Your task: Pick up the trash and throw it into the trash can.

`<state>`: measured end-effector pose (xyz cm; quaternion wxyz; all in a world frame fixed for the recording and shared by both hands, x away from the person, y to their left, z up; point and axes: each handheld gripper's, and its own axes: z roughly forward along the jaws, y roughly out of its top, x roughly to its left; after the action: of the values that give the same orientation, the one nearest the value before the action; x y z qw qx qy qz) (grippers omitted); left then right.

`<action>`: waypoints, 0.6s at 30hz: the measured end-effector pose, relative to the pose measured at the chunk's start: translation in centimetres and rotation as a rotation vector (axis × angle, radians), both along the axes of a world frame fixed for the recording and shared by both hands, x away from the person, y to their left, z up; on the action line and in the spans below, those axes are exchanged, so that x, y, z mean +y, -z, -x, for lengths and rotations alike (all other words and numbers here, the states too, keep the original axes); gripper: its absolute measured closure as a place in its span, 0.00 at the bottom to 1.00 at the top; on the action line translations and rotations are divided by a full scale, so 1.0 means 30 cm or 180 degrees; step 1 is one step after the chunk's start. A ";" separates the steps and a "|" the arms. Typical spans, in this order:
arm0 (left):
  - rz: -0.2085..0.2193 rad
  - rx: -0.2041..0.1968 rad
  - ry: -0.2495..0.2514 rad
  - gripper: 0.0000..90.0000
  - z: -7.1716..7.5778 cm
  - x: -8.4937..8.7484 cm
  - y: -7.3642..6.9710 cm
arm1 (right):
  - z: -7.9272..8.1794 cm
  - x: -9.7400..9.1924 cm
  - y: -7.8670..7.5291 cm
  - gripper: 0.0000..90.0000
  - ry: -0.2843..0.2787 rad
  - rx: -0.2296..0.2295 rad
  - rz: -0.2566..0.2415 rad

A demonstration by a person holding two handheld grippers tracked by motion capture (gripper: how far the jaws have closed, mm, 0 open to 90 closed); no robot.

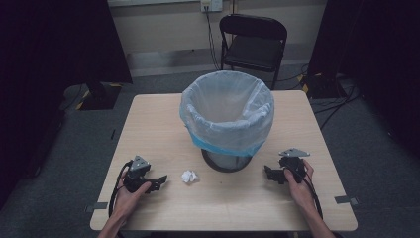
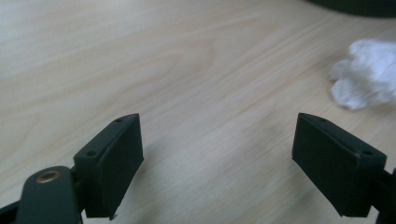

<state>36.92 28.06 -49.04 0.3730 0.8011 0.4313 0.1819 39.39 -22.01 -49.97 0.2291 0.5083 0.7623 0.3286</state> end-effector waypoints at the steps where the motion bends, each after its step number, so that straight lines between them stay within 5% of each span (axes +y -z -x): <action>1: 0.0000 0.0000 0.0000 0.18 0.000 0.000 0.000 | 0.000 0.000 0.000 0.13 0.0000 0.0000 0.0000; 7: 0.0235 -0.0114 0.0275 0.18 0.005 -0.054 -0.066 | 0.000 0.000 0.000 0.13 0.0000 0.0000 0.0000; 18: 0.0351 -0.0153 0.0650 0.21 -0.034 -0.158 -0.118 | 0.000 0.000 0.000 0.13 0.0000 0.0001 0.0000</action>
<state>37.95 23.30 -45.50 0.4433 0.8145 0.3477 0.1381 39.39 -22.01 -49.97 0.2289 0.5084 0.7624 0.3285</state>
